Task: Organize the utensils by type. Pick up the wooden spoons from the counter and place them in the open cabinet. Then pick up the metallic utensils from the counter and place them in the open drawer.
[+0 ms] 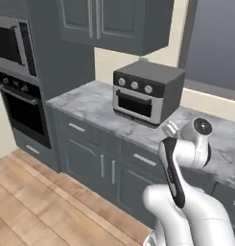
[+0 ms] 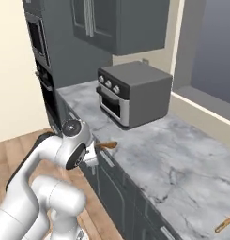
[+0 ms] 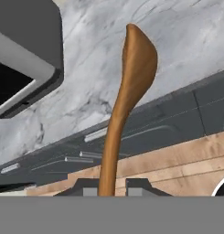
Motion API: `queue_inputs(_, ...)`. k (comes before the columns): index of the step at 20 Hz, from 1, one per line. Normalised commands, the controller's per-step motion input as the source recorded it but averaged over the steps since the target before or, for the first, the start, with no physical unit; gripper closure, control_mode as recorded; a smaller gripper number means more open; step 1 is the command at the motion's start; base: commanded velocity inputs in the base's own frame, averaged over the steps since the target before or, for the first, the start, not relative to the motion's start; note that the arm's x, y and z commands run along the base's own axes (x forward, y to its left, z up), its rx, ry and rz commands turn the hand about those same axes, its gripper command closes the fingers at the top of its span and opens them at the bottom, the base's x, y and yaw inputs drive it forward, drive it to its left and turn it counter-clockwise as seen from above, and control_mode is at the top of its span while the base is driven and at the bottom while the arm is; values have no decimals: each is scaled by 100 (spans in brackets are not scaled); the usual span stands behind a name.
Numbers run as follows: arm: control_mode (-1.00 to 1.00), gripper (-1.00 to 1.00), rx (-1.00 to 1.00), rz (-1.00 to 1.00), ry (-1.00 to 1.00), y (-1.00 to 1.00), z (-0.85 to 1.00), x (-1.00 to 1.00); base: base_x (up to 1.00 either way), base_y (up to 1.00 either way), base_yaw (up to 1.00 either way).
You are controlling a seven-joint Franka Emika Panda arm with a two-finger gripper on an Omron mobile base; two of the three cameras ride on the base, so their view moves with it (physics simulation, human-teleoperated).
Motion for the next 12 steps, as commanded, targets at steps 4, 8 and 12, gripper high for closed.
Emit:
queue_inputs(4,100,100,0,0,0,0,0,0,0,34,54)
queue_inputs(8,100,100,0,0,0,0,0,0,0,27,57)
queue_inputs(12,100,100,0,0,0,0,0,0,0,31,58)
